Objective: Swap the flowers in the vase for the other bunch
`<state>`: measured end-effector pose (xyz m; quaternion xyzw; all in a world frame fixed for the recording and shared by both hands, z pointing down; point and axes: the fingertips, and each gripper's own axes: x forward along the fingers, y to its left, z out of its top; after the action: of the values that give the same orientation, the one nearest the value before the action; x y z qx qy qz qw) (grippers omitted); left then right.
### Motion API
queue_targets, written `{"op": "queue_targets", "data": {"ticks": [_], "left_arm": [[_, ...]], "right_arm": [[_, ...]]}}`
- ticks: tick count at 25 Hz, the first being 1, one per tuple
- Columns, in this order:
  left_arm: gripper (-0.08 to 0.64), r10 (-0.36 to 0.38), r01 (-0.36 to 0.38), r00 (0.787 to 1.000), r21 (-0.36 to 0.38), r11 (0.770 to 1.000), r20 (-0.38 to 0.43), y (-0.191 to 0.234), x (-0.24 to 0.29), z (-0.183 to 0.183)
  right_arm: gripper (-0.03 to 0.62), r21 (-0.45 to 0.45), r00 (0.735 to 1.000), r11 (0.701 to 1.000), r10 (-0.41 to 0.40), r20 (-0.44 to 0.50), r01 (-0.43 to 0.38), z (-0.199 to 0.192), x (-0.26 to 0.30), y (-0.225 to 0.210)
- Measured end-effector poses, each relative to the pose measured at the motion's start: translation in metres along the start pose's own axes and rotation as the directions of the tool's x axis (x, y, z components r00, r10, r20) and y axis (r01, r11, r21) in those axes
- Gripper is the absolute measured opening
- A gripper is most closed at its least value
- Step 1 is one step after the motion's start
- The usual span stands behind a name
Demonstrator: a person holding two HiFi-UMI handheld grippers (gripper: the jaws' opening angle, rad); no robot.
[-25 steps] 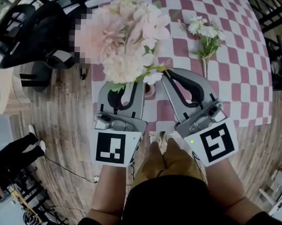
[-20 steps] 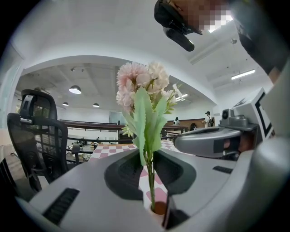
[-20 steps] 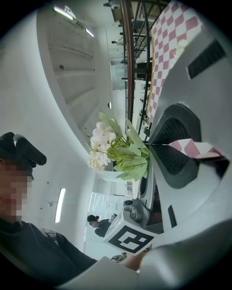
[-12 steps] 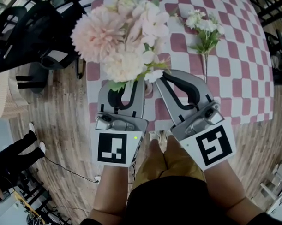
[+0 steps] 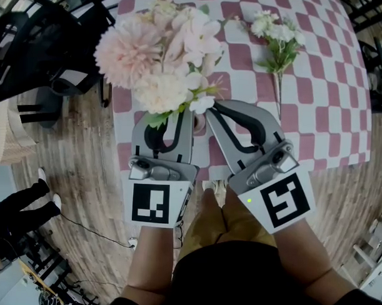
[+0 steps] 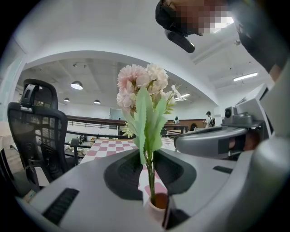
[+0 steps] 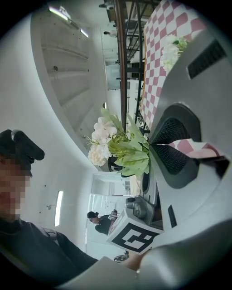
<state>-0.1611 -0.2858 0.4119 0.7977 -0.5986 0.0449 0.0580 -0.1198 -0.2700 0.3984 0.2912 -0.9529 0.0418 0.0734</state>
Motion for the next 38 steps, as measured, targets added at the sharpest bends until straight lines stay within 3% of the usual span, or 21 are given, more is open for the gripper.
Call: {"op": "queue_targets", "data": {"ticks": [19, 38], "left_arm": [[0.092, -0.043, 0.041, 0.997, -0.038, 0.998, -0.058, -0.016, 0.001, -0.039], [0.131, 0.016, -0.021, 0.991, -0.031, 0.999, -0.132, -0.019, -0.008, -0.06]], "right_arm": [[0.034, 0.026, 0.998, 1.0, -0.01, -0.059, 0.012, -0.029, -0.001, -0.001], [0.034, 0.028, 0.997, 1.0, 0.005, -0.072, -0.003, -0.037, -0.015, 0.006]]}}
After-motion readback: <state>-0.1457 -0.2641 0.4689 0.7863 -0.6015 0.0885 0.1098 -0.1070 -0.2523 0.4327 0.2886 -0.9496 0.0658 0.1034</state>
